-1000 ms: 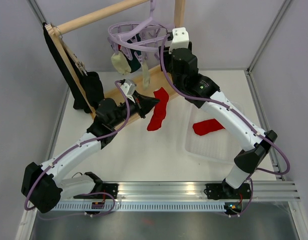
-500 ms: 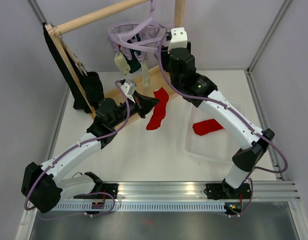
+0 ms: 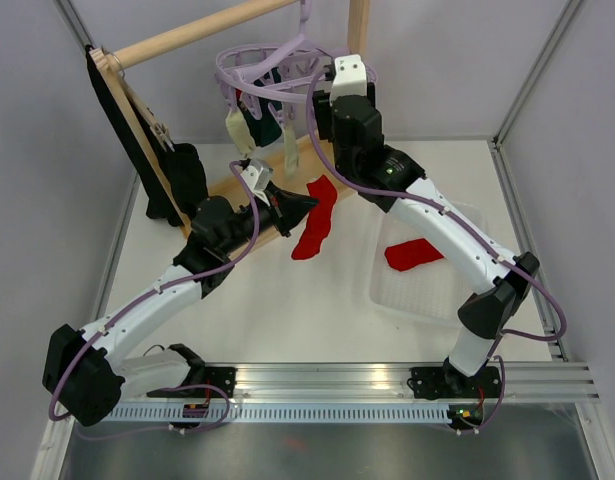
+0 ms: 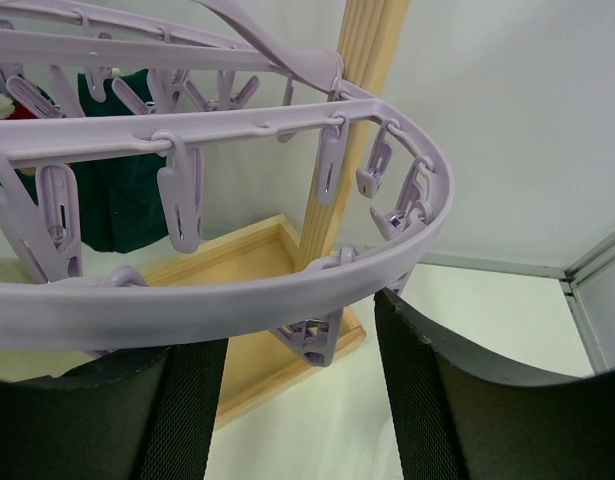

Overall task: Clip the socks to the hanger
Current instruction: Open the clamp at the hanger, then clamp the sock onto the hanger.

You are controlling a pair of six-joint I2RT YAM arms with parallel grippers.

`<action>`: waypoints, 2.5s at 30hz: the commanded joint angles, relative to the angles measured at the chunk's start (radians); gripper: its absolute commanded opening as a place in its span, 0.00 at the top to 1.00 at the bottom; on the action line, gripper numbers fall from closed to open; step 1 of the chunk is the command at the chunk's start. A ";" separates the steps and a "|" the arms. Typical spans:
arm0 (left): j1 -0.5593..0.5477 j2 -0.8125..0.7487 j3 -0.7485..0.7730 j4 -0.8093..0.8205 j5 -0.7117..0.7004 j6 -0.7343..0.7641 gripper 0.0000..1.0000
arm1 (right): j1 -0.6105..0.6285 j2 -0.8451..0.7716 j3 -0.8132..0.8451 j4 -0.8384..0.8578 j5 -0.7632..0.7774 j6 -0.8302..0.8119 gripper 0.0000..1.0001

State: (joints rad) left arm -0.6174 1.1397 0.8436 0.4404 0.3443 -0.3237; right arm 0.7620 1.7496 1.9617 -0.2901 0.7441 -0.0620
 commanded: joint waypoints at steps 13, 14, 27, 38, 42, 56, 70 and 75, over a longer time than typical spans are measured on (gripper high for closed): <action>-0.002 -0.008 0.015 0.001 0.005 0.031 0.98 | 0.007 0.018 0.059 0.049 0.049 -0.055 0.55; -0.002 -0.008 0.014 0.001 0.007 0.031 0.98 | 0.005 0.016 0.059 0.048 0.047 -0.055 0.57; -0.002 0.009 0.023 0.026 -0.001 0.026 0.98 | 0.007 -0.009 0.066 0.011 0.018 -0.006 0.89; -0.002 0.135 0.103 0.139 0.015 0.109 0.98 | 0.005 -0.039 0.075 -0.086 -0.034 0.151 1.00; -0.004 0.176 0.121 0.210 0.001 0.259 0.98 | 0.007 -0.039 0.094 -0.121 -0.049 0.192 1.00; -0.007 0.321 0.265 0.254 -0.105 0.518 0.98 | 0.007 -0.022 0.149 -0.192 -0.066 0.272 1.00; -0.030 0.367 0.327 0.215 -0.082 0.532 0.98 | 0.005 -0.010 0.163 -0.207 -0.058 0.280 1.00; -0.033 0.371 0.322 0.208 -0.088 0.535 0.98 | 0.007 -0.002 0.169 -0.207 -0.048 0.280 1.00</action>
State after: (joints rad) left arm -0.6437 1.5028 1.1290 0.6270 0.2619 0.1703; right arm 0.7639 1.7550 2.0823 -0.4950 0.6781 0.2058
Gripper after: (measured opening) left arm 0.027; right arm 0.347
